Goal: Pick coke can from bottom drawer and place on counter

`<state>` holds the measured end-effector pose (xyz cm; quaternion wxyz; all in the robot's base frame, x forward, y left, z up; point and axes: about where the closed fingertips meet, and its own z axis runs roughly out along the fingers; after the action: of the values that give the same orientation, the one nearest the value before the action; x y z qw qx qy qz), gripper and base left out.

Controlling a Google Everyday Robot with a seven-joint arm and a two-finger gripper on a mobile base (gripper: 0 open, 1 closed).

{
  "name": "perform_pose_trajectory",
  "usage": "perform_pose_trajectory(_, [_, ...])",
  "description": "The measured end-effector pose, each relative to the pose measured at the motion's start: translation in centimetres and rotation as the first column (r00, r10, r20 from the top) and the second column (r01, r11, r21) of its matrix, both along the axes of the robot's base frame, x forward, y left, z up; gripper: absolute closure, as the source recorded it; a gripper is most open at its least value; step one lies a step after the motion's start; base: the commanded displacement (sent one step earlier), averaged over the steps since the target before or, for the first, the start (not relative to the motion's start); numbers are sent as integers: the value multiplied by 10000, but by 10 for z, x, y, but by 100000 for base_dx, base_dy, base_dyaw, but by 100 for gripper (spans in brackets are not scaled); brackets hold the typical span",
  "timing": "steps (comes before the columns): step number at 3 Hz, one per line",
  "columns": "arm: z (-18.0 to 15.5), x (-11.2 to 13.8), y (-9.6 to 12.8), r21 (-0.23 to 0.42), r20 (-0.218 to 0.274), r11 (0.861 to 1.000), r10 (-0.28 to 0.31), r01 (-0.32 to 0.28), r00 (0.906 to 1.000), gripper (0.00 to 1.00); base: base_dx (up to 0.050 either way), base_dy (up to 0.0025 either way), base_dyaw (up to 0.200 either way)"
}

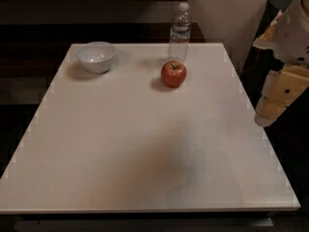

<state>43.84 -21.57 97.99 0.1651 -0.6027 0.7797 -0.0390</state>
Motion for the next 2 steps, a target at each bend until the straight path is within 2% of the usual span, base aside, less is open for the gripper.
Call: perform_pose_trajectory(2, [0,0,0,0,0,10000,0,0,10000,0,-4952,6,-47])
